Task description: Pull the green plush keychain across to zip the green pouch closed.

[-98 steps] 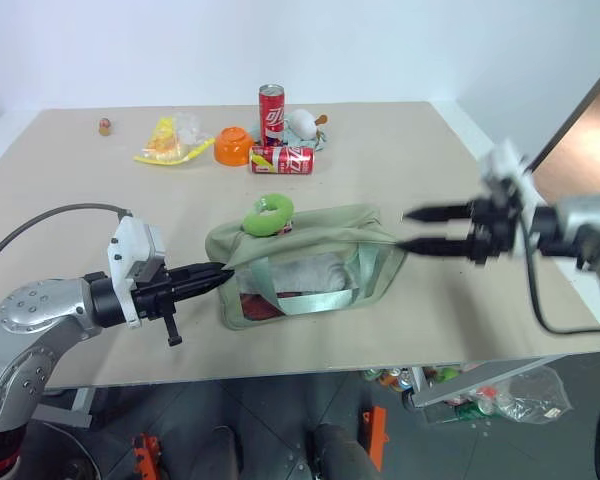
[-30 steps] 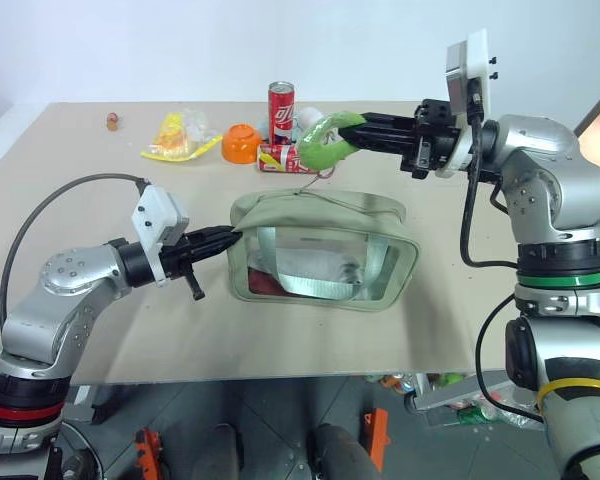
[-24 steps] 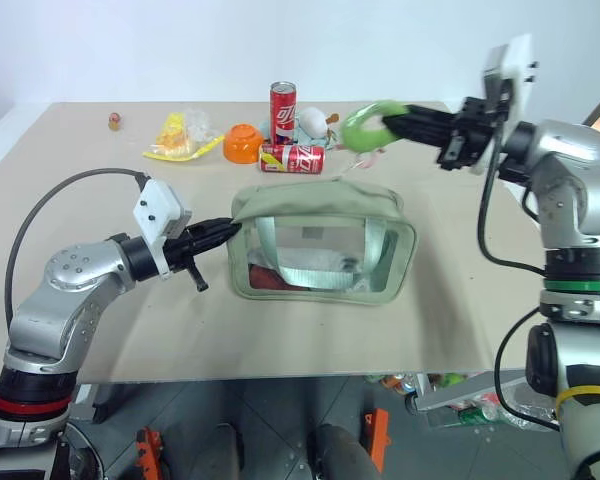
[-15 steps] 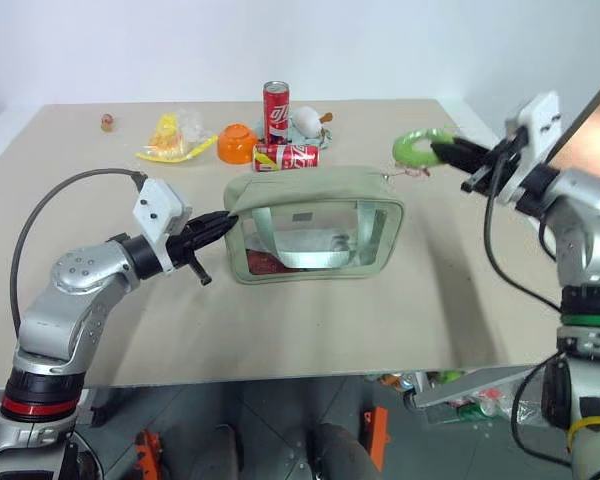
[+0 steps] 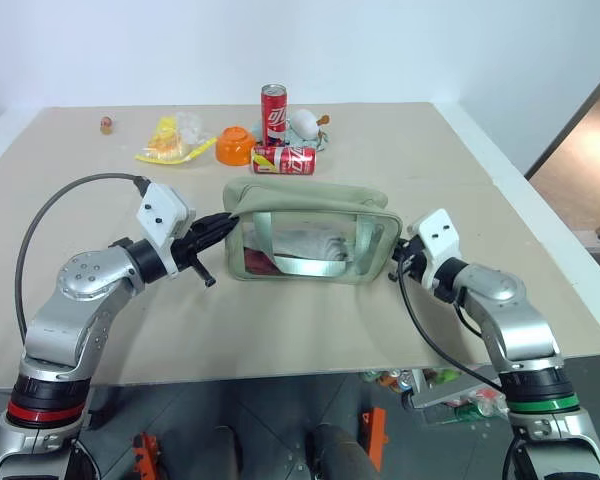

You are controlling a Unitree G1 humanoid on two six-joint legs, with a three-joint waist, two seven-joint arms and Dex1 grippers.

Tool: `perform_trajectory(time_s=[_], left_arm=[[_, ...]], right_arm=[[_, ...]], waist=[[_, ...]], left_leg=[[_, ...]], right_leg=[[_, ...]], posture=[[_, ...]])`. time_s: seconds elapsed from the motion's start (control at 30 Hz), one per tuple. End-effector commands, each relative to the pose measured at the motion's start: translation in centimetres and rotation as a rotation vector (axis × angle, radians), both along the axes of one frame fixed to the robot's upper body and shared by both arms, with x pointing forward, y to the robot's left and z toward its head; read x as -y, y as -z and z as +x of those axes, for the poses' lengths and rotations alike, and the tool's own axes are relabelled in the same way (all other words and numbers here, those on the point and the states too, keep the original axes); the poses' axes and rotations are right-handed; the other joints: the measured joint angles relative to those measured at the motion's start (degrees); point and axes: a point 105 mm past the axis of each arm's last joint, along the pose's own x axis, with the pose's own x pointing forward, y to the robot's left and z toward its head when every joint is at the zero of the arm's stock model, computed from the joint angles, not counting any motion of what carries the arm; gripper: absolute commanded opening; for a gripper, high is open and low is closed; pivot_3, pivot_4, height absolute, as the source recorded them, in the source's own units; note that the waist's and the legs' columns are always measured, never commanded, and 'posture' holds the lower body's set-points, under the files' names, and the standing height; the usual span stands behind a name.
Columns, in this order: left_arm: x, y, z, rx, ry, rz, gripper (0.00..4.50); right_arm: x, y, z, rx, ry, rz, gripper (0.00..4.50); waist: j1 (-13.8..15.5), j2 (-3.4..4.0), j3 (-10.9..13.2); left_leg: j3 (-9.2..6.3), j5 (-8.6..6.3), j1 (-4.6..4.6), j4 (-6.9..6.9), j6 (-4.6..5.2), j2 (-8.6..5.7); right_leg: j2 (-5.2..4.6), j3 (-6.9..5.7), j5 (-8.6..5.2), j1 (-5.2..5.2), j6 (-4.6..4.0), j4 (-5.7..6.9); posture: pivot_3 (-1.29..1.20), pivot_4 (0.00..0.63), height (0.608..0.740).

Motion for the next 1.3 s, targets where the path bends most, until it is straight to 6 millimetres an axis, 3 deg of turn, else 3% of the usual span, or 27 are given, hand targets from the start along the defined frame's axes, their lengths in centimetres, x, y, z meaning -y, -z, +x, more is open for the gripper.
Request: perform_trajectory(time_s=[0.03, 0.17, 0.27, 0.5, 0.7, 0.9, 1.07, 1.3], left_arm=[[-0.4, -1.2, -0.2, 0.052, -0.034, -0.002, 0.00], [-0.4, -1.1, 0.0, 0.037, -0.044, -0.011, 0.00], [-0.4, -1.3, -0.2, 0.000, -0.019, -0.067, 0.00], [-1.7, -2.6, 0.1, -0.034, -0.008, -0.173, 2.38], [-2.8, -3.7, -0.5, -0.047, 0.026, -0.179, 4.48], [-3.1, -3.3, -0.9, -0.058, 0.024, -0.168, 4.48], [-4.7, -2.7, -1.6, -0.061, -0.046, -0.185, 4.48], [-7.8, 0.6, -2.4, -0.062, -0.255, -0.008, 4.48]], right_arm=[[-0.3, 2.3, 0.0, -0.039, 0.002, -0.042, 0.07], [-0.8, 2.1, 0.4, -0.011, 0.006, 0.002, 0.07], [-1.3, -0.5, 0.9, 0.026, 0.013, 0.203, 0.07], [-1.7, -7.9, 0.3, 0.150, -0.094, 0.411, 2.40], [0.1, -11.9, -2.1, 0.192, -0.176, 0.399, 4.50], [2.2, -11.3, -3.0, 0.154, -0.130, 0.335, 4.50], [2.4, -12.8, -4.9, 0.168, -0.180, 0.376, 4.50], [2.0, -11.3, -8.5, 0.039, -0.309, 0.245, 4.50]], waist=[[0.0, -0.02, 0.0], [0.0, -0.03, 0.0], [0.0, -0.03, 0.0], [0.1, 0.02, 0.0], [0.2, 0.04, 0.0], [0.2, 0.03, 0.0], [0.0, 0.10, 0.1], [0.3, 0.06, 0.1]], left_leg=[[0.00, 0.01, 0.03, 0.00, 0.00, 0.01], [-0.01, 0.02, 0.12, 0.00, 0.01, 0.04], [0.00, 0.02, 0.13, -0.01, 0.01, 0.10], [0.02, 0.02, -0.07, -0.01, 0.01, 0.12], [-0.02, -0.04, -0.16, -0.04, 0.01, 0.10], [-0.01, -0.06, -0.19, -0.03, 0.03, 0.07], [0.05, -0.05, -0.16, -0.02, 0.03, 0.08], [0.03, -0.13, -0.17, -0.04, 0.02, 0.05]], right_leg=[[0.01, 0.00, 0.01, 0.03, 0.00, 0.00], [0.08, 0.04, 0.04, 0.09, -0.03, 0.00], [0.15, 0.07, 0.05, 0.08, -0.06, 0.00], [0.16, 0.08, 0.09, -0.09, -0.04, 0.00], [0.12, 0.02, -0.03, -0.11, -0.02, -0.05], [0.06, 0.01, -0.07, -0.11, 0.02, -0.09], [0.07, 0.08, -0.04, -0.15, 0.00, -0.07], [-0.04, 0.02, -0.16, -0.10, -0.05, -0.08]], posture=[[0.00, 0.150, 0.740], [0.00, 0.150, 0.740], [0.00, 0.150, 0.740], [0.00, 0.150, 0.740], [0.00, 0.150, 0.740], [0.00, 0.150, 0.740], [0.00, 0.150, 0.740], [0.00, 0.150, 0.740]])
